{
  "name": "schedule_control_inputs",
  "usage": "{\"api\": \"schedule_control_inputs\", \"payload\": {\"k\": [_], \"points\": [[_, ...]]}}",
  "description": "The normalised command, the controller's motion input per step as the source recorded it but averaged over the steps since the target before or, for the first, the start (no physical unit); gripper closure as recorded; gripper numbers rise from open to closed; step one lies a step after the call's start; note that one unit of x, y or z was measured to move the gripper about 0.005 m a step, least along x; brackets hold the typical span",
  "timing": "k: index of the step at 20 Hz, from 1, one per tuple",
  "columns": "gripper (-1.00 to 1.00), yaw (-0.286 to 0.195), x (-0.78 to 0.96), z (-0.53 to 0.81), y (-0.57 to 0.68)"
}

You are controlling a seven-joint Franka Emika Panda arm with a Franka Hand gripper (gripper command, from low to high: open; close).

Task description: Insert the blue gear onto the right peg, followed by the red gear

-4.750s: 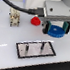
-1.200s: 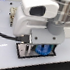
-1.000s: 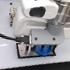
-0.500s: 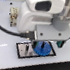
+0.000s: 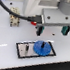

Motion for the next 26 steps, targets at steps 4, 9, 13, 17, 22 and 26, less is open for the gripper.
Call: {"api": "schedule_control_inputs", "payload": {"k": [4,9,13,17,22,26], "points": [[-1.00,0.000,-0.77,-0.07,0.05],[-1.00,0.000,-0.69,-0.16,0.01],[-1.00,0.000,-0.67,-0.17,0.01],[-1.00,0.000,-0.69,-0.17,0.00],[-1.00,0.000,-0.49,-0.23,-0.06],[-1.00,0.000,-0.38,-0.31,-0.08]]}}
